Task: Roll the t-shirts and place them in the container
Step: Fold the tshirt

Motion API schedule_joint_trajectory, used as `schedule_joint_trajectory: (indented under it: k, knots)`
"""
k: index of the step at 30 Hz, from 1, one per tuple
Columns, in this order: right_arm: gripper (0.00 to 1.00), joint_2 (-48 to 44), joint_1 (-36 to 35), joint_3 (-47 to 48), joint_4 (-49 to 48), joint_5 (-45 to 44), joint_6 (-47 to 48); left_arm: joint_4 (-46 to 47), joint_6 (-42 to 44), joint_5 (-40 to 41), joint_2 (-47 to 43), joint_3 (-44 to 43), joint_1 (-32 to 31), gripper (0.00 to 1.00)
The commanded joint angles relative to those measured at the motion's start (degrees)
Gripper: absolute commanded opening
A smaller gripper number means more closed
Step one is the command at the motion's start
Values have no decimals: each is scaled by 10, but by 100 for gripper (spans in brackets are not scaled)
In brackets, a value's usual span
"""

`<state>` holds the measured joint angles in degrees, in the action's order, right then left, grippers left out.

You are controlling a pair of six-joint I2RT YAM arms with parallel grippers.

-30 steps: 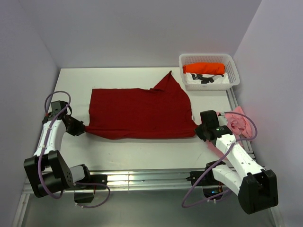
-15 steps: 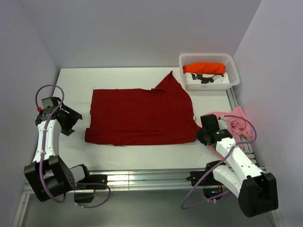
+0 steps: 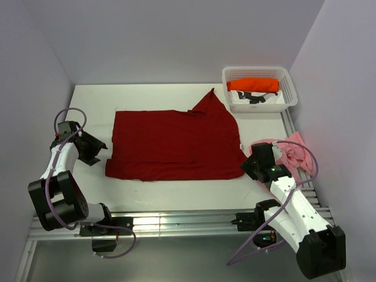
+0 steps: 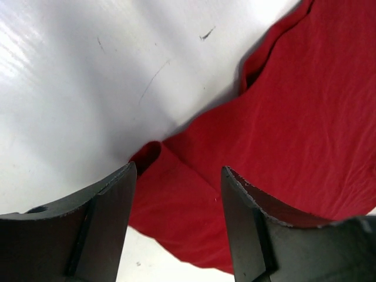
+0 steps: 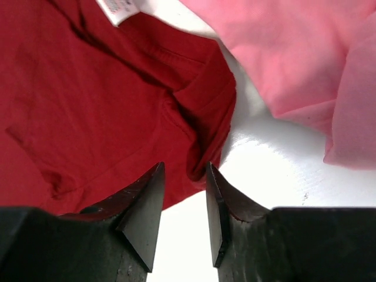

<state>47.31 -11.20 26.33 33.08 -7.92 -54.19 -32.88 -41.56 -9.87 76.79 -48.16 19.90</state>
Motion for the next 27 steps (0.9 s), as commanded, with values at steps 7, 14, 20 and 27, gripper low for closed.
schedule_joint_trajectory:
  k: [7, 14, 20, 27]
  knots:
    - [52, 10, 4, 56, -83, 49, 110, 62, -15, 26, 21, 8, -32, 62]
    - [50, 152, -2, 149, -137, 105, 148, 86, -19, 8, -1, 39, -35, 62]
    - [47, 250, -47, 213, -159, 87, 152, 89, -19, 23, -4, 43, -35, 63]
    - [45, 300, -74, 225, -195, 80, 146, 124, -35, 20, 11, 20, -35, 64]
